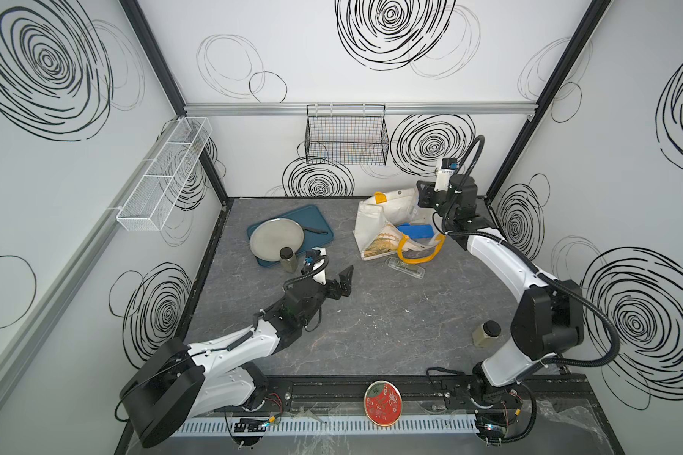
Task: Put the compass set into the canvas bag
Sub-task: Place the compass set in the canvas bag.
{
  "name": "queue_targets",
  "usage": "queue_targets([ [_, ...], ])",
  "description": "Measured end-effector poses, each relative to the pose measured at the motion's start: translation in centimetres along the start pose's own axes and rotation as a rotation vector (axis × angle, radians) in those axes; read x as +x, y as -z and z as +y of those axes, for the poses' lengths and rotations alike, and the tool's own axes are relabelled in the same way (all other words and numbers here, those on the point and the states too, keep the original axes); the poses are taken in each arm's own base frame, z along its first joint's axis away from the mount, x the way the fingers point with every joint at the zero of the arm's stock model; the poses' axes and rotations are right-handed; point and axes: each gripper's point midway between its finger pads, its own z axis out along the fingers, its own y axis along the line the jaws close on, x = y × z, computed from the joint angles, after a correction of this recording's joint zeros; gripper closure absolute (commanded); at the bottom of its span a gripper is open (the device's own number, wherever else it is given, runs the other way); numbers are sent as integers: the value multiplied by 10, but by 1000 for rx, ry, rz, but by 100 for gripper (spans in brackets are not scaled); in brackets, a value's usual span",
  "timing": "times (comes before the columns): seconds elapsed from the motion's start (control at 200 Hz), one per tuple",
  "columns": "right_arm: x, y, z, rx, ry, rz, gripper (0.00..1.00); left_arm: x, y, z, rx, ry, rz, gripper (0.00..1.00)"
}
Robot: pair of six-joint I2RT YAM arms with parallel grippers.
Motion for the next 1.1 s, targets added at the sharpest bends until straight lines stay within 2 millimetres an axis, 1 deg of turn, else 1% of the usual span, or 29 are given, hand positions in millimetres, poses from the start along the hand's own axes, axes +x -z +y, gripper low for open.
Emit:
queue_targets([
  [0.08, 35, -20, -10, 21, -9, 79, 87, 2, 2, 5, -13, 7, 3, 1],
  [0.16, 66, -35, -18, 33, -24, 153, 83, 0, 4, 9, -27, 14, 1, 1],
  [0.23, 81, -41, -20, 26, -43, 197, 76, -4, 7, 11, -36, 20, -9, 1],
  [0.29, 84, -44, -20, 19, -53, 211, 71, -8, 10, 12, -41, 27, -20, 1],
  [0.33, 83, -46, -19, 11, -56, 213, 67, -11, 12, 12, -42, 32, -30, 1],
  [0.39, 77, -46, -14, -11, -57, 207, 62, -15, 15, 13, -45, 38, -41, 1],
  [0.445, 66, -45, -8, -35, -55, 191, 58, -15, 18, 16, -53, 42, -44, 1],
  [0.5, 57, -42, -1, -68, -49, 177, 56, -14, 20, 19, -64, 46, -44, 1],
  [0.58, 43, -32, 12, -122, -29, 160, 53, -13, 23, 24, -80, 52, -45, 1],
  [0.68, 21, -11, 32, -200, 10, 131, 52, -15, 26, 28, -96, 62, -53, 1],
  [0.761, 3, 12, 56, -274, 60, 94, 52, -17, 28, 32, -110, 70, -60, 1],
  [0.796, -1, 22, 67, -305, 85, 83, 52, -17, 30, 34, -115, 72, -61, 1],
  [0.841, -1, 36, 84, -351, 116, 77, 52, -17, 31, 35, -120, 73, -61, 1],
  [0.901, 8, 54, 107, -408, 160, 87, 52, -17, 33, 38, -129, 74, -62, 1],
  [0.966, 28, 68, 129, -465, 203, 123, 52, -16, 34, 42, -140, 75, -64, 1],
  [0.996, 42, 74, 139, -491, 222, 149, 51, -17, 35, 44, -144, 76, -66, 1],
  [1.046, 65, 81, 150, -523, 244, 200, 51, -17, 36, 47, -153, 78, -69, 1],
  [1.101, 97, 87, 159, -549, 261, 274, 49, -17, 37, 51, -162, 80, -72, 1],
])
